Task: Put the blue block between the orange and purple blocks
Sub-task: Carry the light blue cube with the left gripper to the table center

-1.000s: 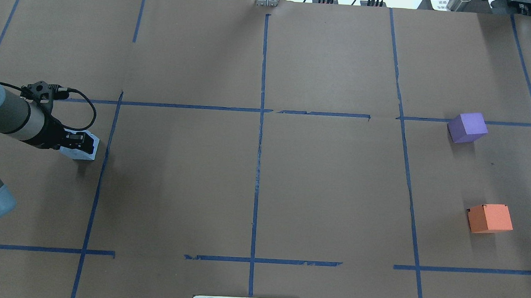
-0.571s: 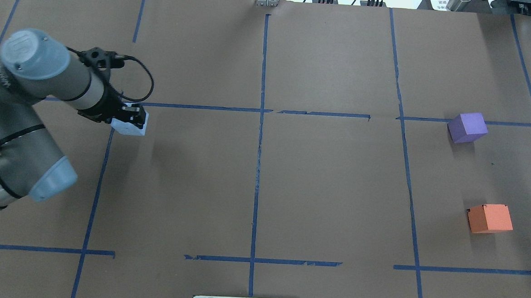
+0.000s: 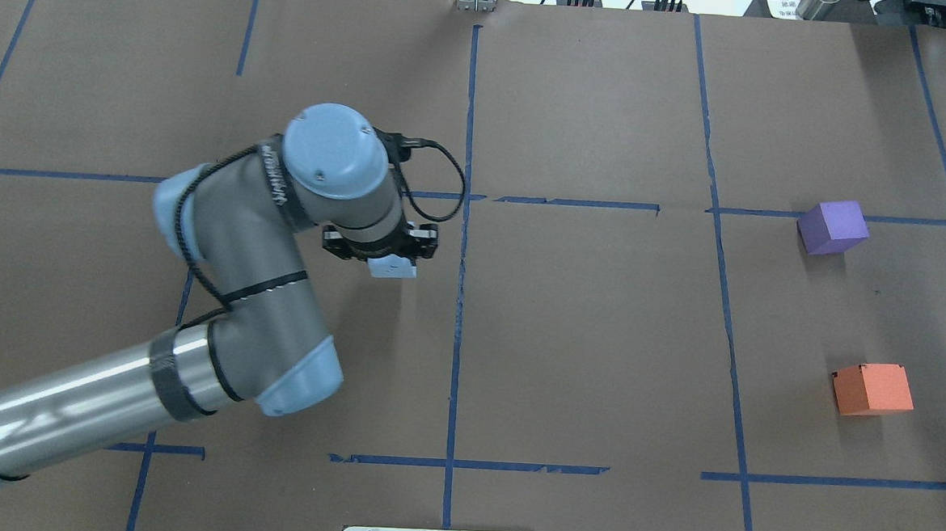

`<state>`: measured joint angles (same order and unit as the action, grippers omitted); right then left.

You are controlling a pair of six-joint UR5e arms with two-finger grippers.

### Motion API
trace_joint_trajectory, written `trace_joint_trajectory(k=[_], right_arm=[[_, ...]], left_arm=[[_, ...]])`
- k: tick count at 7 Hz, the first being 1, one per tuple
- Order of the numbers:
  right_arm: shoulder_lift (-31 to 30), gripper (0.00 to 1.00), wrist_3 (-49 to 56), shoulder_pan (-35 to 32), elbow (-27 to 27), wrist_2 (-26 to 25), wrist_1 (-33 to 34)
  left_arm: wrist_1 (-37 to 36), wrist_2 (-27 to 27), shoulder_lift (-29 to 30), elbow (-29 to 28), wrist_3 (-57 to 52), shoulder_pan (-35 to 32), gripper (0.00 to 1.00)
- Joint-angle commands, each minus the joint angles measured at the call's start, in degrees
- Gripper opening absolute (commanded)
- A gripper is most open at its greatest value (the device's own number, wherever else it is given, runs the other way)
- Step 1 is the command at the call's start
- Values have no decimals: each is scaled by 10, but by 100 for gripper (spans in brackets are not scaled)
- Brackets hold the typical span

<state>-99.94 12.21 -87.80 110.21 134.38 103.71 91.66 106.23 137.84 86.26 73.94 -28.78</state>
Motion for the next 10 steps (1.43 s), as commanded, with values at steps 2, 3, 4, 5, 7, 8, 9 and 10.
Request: trace_joint_trajectory(k=[2, 3, 4, 5, 7, 8, 9, 10], right_arm=[[1, 100, 0, 0, -2, 0, 0], [1, 100, 0, 0, -1, 0, 0], [3, 100, 0, 0, -2, 0, 0], [4, 100, -1, 0, -1, 2, 0], [7, 100, -2, 1, 2, 29, -1], [15, 100, -3, 1, 4, 29, 0], [27, 100, -24, 11, 5, 47, -1], [45, 100, -58, 24, 14, 57, -1]], left_arm=[[50, -16, 23, -64, 5, 22, 74], [58, -17, 23, -65, 7, 22, 100], [67, -17, 22, -61, 5, 20, 100], [63, -15, 20, -32, 2, -4, 100], [-93, -13, 6, 85, -71, -53, 100], [-170, -13, -29, 157, -115, -75, 100], [-188, -12, -73, 213, -156, -107, 100], [-190, 23, -126, 248, -218, -141, 100]])
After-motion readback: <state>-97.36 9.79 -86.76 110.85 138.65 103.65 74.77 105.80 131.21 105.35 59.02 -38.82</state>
